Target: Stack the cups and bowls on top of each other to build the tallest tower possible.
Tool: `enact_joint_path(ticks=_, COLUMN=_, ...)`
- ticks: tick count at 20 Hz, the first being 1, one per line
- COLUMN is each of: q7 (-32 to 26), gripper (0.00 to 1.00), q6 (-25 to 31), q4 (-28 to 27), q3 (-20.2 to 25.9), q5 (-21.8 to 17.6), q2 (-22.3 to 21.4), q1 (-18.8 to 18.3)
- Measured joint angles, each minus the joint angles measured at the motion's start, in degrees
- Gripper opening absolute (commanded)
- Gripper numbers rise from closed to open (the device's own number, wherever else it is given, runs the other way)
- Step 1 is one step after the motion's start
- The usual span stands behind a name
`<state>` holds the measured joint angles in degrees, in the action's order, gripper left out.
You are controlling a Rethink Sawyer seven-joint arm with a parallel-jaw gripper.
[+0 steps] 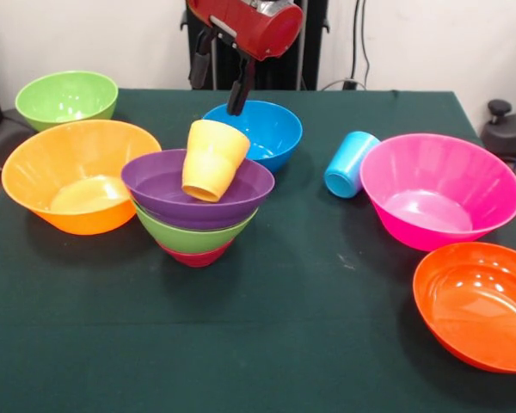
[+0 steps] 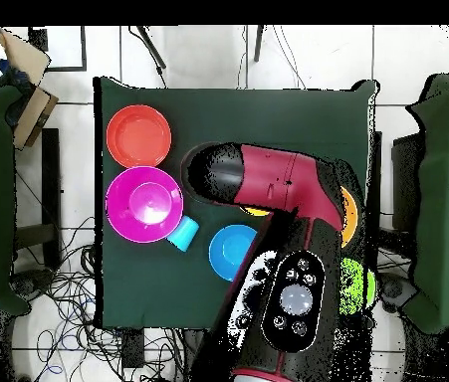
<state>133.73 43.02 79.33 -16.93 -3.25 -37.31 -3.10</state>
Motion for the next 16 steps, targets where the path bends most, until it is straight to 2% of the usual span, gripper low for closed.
enact_joint_path(ticks=16, q7=0.0, gripper=1.00, q6=-0.7, q4=0.0, q3=0.0, q5=0.0, q2=0.0, q1=0.0)
